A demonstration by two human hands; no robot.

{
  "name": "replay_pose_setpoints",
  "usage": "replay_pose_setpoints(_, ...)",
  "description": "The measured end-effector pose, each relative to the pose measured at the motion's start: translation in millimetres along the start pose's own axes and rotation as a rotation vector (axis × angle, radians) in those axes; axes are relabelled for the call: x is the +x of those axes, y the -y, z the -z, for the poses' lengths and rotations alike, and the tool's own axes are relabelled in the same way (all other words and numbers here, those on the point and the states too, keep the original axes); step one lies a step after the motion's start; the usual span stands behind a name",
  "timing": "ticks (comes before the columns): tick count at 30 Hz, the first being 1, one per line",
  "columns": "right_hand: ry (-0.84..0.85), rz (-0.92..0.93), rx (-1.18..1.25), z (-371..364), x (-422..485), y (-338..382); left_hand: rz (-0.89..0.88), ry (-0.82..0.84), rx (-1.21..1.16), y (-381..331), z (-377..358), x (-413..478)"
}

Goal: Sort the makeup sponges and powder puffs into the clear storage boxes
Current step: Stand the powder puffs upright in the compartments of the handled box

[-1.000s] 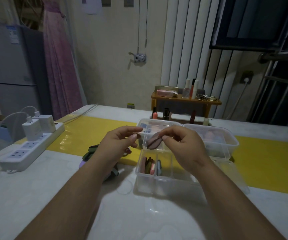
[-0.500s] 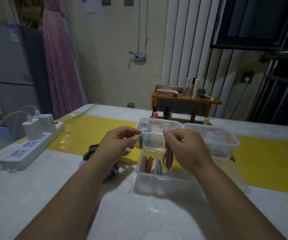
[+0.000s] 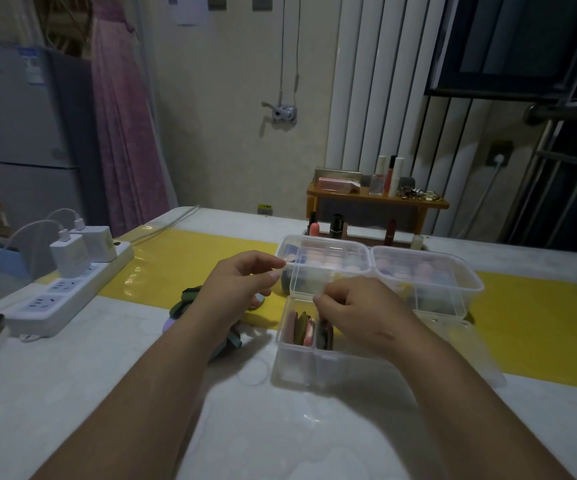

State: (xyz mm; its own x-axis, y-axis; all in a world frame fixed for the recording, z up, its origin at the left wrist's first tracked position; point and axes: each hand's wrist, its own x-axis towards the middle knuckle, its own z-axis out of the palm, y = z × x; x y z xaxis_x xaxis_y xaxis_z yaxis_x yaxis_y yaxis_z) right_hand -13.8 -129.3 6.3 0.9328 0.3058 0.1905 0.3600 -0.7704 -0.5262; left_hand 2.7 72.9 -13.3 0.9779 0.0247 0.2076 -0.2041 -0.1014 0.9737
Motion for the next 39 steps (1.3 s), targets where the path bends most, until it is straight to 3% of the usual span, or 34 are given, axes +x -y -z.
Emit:
replay_pose_setpoints(8,0.075,-0.029,-0.070,3.9,-1.4,2.3,-0.020,-0.071,0.089,0.4,-2.6,-0.2)
replay_pose_setpoints(13,0.088,-0.089,-0.112,3.5,1.2,3.0,-0.029,-0.236,0.205,9.2,0.2,7.9)
replay_pose_setpoints(21,0.032,-0.088,-0.093,3.2,0.4,0.2,-0.051,-0.405,0.747,12.7,9.0,9.1)
replay_pose_setpoints(26,0.018,-0.081,-0.052,5.3,1.4,-1.8,-0.043,-0.252,1.126,13.1,10.0,11.2)
replay_pose_setpoints(34,0.020,-0.090,-0.020,6.5,3.4,-3.1,0.044,-0.029,1.415,19.4,7.7,16.5)
replay_pose_setpoints(39,0.009,-0.083,0.021,6.4,5.4,-5.5,0.073,0.010,1.437,26.3,7.7,20.9)
